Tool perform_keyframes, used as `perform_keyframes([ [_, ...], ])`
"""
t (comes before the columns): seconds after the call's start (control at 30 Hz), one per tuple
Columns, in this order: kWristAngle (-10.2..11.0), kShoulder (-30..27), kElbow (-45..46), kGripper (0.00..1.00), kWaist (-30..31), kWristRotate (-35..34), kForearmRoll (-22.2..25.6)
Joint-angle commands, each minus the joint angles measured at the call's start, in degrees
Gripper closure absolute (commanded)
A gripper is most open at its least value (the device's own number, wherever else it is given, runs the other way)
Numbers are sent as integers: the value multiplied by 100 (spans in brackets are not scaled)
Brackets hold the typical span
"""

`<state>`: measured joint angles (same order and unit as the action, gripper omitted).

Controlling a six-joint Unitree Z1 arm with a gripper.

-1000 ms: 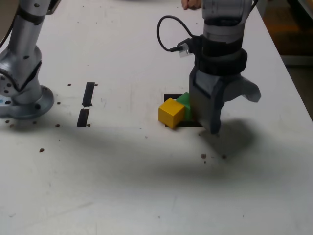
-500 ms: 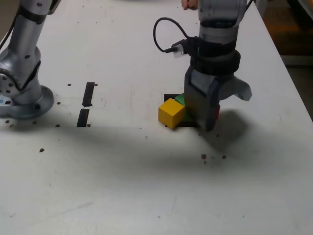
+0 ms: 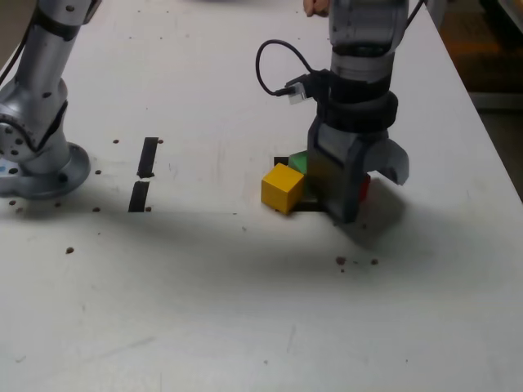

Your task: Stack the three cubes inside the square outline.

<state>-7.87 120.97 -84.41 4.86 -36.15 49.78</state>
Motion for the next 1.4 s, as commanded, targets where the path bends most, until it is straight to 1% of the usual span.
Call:
perform_keyframes([
  [0.0, 124, -15, 48, 64, -11, -37, -123],
  [0.07, 268, -36, 67, 78, -11, -61, -251],
  [0.13, 394, -55, 77, 88, -9, -70, -355],
  [0.2, 469, -74, 98, 94, -3, -70, -427],
  [0.3, 554, -123, 141, 97, 15, -65, -462],
  [0.5, 818, -431, 151, 100, 140, -25, -260],
  [0.73, 1042, -1041, -6, 100, 436, 172, 144],
  [0.83, 1198, -1279, -140, 100, 565, 376, 251],
  [0.93, 1404, -1427, -262, 100, 639, 658, 295],
  [1.0, 1537, -1457, -326, 100, 639, 913, 268],
  [1.07, 1600, -1423, -368, 100, 578, 1127, 230],
  [1.37, 1664, -979, -466, 100, -153, 1713, 15],
])
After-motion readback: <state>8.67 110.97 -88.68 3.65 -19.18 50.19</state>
